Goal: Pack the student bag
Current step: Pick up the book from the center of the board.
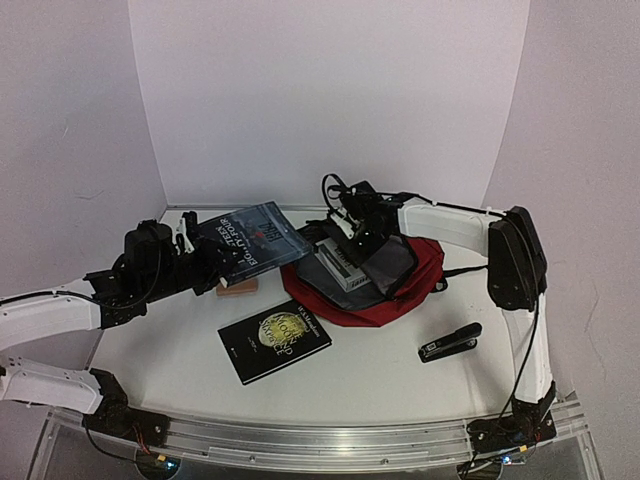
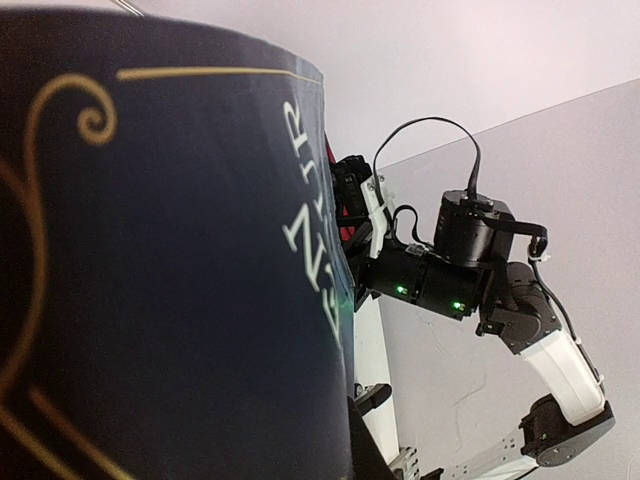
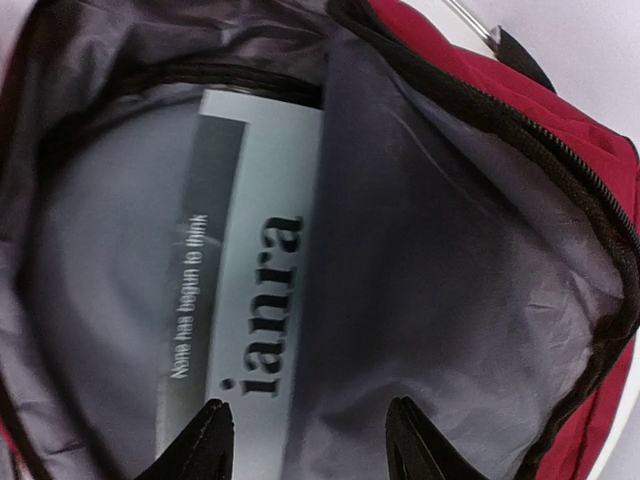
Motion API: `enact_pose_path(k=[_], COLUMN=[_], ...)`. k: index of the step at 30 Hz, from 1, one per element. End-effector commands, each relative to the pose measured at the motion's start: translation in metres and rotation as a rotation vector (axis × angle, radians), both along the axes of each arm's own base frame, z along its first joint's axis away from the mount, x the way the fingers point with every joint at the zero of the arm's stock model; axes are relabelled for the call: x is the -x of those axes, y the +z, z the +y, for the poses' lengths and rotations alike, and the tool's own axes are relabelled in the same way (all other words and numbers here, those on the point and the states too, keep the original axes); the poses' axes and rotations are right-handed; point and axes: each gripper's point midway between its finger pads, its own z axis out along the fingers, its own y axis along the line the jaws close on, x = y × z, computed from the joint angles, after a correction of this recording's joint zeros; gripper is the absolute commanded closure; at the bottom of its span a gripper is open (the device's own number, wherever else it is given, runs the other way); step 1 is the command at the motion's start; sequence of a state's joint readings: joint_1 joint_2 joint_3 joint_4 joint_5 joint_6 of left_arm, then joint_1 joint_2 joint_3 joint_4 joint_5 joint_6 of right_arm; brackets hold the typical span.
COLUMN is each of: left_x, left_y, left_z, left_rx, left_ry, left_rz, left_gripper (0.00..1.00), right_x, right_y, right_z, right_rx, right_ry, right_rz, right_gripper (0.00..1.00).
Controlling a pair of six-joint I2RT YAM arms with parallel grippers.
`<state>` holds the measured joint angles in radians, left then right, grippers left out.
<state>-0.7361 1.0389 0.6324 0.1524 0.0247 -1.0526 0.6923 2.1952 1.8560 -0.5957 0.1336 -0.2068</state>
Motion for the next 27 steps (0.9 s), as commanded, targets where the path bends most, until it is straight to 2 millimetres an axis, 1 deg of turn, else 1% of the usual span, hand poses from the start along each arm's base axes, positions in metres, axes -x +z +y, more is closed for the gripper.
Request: enact_pose_path(k=[1,4,8,10,11,12,13,14,15,21,25,27], left_x=[0.0,0.0,-0.001,-0.002,-0.003,-0.003,-0.003,-0.003,-0.004,-0.007,-0.012,-0.015], left_y=[0.055,0.054,0.054,0.052,0.05,0.048,0.046,0.044,0.041,0.027,0.018,0.014], left_z=[0.004,0.004,0.003,0.002,0.002,0.0,-0.002,-0.003,-0.005,-0.025,-0.038,-0.046], left_rx=[0.126,0.126,0.121,0.118,0.116,0.114,0.111,0.107,0.102,0.116,0.141,0.153], left_ry=[0.017,0.017,0.016,0.016,0.015,0.01,0.002,-0.004,-0.01,-0.082,-0.114,-0.133], left_rz=[-0.139,-0.14,-0.14,-0.137,-0.132,-0.129,-0.127,-0.124,-0.118,-0.1,-0.08,-0.073], left_gripper=[1.0,1.0,1.0,1.0,1.0,1.0,1.0,1.0,1.0,1.0,1.0,1.0], right_x=[-0.019,-0.02,-0.019,-0.02,-0.022,-0.023,-0.024,-0.023,-0.021,-0.007,-0.002,-0.002], right_y=[-0.002,-0.012,-0.02,-0.024,-0.024,-0.023,-0.018,-0.01,-0.001,0.068,0.096,0.104], right_z=[-0.011,-0.017,-0.018,-0.02,-0.021,-0.022,-0.022,-0.02,-0.019,-0.003,0.002,0.004], right_rx=[0.101,0.145,0.162,0.179,0.188,0.192,0.187,0.169,0.146,-0.04,-0.11,-0.129], right_ry=[-0.026,-0.025,-0.015,-0.013,-0.017,-0.019,-0.019,-0.018,-0.014,0.023,0.033,0.034], right_rz=[-0.071,-0.072,-0.062,-0.062,-0.067,-0.072,-0.079,-0.085,-0.088,-0.12,-0.138,-0.146], right_gripper=[0.49,0.5,0.54,0.62,0.69,0.78,0.88,0.95,1.0,1.0,1.0,1.0])
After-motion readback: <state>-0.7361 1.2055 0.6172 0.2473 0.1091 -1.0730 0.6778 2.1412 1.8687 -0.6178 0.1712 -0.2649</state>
